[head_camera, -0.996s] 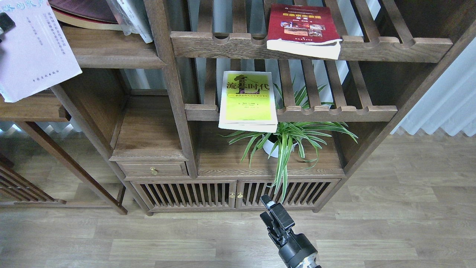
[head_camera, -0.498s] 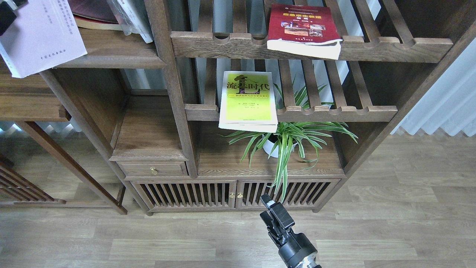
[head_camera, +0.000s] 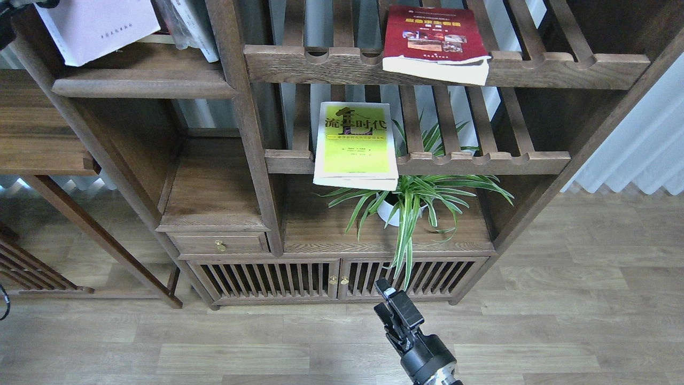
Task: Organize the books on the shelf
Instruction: 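Push the white book onto the top shelf beside the red book, then release the white book and withdraw the left gripper downward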
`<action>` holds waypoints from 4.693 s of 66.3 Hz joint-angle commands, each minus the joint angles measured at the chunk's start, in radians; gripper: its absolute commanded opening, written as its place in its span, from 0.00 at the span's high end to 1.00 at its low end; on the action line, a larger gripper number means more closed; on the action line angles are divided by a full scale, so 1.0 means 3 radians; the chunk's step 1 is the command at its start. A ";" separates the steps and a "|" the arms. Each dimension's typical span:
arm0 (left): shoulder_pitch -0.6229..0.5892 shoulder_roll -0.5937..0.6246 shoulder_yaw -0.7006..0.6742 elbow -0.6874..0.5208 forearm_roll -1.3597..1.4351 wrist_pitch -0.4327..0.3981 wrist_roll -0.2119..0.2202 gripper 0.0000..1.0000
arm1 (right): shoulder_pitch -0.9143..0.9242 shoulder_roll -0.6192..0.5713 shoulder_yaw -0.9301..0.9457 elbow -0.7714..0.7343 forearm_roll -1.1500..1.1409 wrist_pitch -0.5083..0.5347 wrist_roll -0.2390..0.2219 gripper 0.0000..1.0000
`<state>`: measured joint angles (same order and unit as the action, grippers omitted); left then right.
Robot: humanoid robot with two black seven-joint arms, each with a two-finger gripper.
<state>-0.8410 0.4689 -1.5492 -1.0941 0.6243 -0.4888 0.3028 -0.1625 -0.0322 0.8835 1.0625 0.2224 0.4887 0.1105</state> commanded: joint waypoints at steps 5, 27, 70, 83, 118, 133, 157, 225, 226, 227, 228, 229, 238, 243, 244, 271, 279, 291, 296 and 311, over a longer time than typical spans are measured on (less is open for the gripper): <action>-0.0076 -0.0019 0.0035 0.0155 0.0036 0.0000 -0.0166 0.95 | 0.0000 0.0005 -0.0005 0.0007 0.0000 0.0000 0.0000 0.02; -0.0372 -0.0443 0.0137 0.0569 0.0189 0.0000 -0.0610 0.95 | 0.0000 0.0051 0.0000 0.0007 0.0000 0.0000 0.0000 0.02; -0.0771 -0.0648 0.0454 0.1382 0.0251 0.0000 -0.1255 0.95 | 0.0000 0.0107 -0.0010 0.0012 0.0000 0.0000 0.0000 0.02; -0.0776 -0.0791 0.0455 0.1545 0.0251 0.0000 -0.1398 0.95 | -0.0005 0.0107 -0.0010 0.0038 0.0000 0.0000 0.0000 0.02; -0.0950 -0.0908 0.0690 0.1827 0.0250 0.0000 -0.1444 0.94 | 0.0000 0.0107 -0.0030 0.0043 0.0000 0.0000 0.0000 0.02; -0.0981 -0.0878 0.0797 0.1929 0.0251 0.0000 -0.1444 0.94 | 0.0000 0.0107 -0.0036 0.0043 0.0000 0.0000 0.0000 0.02; -0.1195 -0.0740 0.1160 0.2098 0.0251 0.0000 -0.1444 0.94 | 0.0000 0.0107 -0.0051 0.0053 0.0000 0.0000 0.0000 0.02; -0.1272 -0.0648 0.1257 0.2026 0.0460 0.0000 -0.1490 0.38 | -0.0031 0.0107 -0.0046 0.0114 0.0010 0.0000 0.0000 0.02; -0.1267 -0.0648 0.1242 0.2001 0.0460 0.0000 -0.1485 0.37 | -0.0026 0.0107 -0.0051 0.0114 0.0010 0.0000 0.0000 0.02; -0.1267 -0.0648 0.1232 0.1985 0.0455 0.0000 -0.1485 0.36 | -0.0026 0.0107 -0.0046 0.0114 0.0010 0.0000 0.0000 0.02; -0.1267 -0.0648 0.1227 0.1975 0.0455 0.0000 -0.1480 0.36 | -0.0026 0.0107 -0.0051 0.0114 0.0010 0.0000 0.0000 0.02; -0.1262 -0.0648 0.1206 0.1945 0.0445 0.0000 -0.1470 0.35 | -0.0026 0.0107 -0.0051 0.0114 0.0010 0.0000 0.0000 0.02; -0.1221 -0.0632 0.1084 0.1791 0.0399 0.0000 -0.1429 0.29 | -0.0026 0.0107 -0.0051 0.0119 0.0010 0.0000 0.0000 0.02; -0.1195 -0.0622 0.1048 0.1709 0.0358 0.0000 -0.1429 0.27 | -0.0031 0.0107 -0.0051 0.0119 0.0010 0.0000 0.0000 0.02; -0.1190 -0.0622 0.1043 0.1694 0.0348 0.0000 -0.1429 0.27 | -0.0031 0.0107 -0.0051 0.0119 0.0010 0.0000 0.0000 0.02; -0.0475 -0.0269 0.0956 0.0580 0.0000 0.0208 -0.1061 0.28 | -0.0056 0.0107 -0.0046 0.0237 0.0010 0.0000 0.0000 0.02; -0.0423 -0.0264 0.0864 0.0421 0.0005 0.0228 -0.1040 0.27 | -0.0056 0.0107 -0.0051 0.0237 0.0010 0.0000 0.0000 0.02; -0.0362 -0.0335 0.0710 0.0410 0.0005 0.0233 -0.1178 0.27 | -0.0062 0.0107 -0.0046 0.0262 0.0010 0.0000 0.0000 0.02; -0.0367 -0.0463 0.0644 0.0477 0.0010 0.0238 -0.1342 0.28 | -0.0062 0.0107 -0.0046 0.0268 0.0010 0.0000 0.0000 0.02; -0.0367 -0.0576 0.0613 0.0579 0.0041 0.0243 -0.1429 0.28 | -0.0118 0.0107 -0.0051 0.0308 0.0010 0.0000 0.0000 0.02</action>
<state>-0.9510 0.3081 -1.3630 -0.9253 0.6338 -0.4158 -0.1171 -0.1872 0.0000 0.8698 1.1464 0.2255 0.4887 0.1106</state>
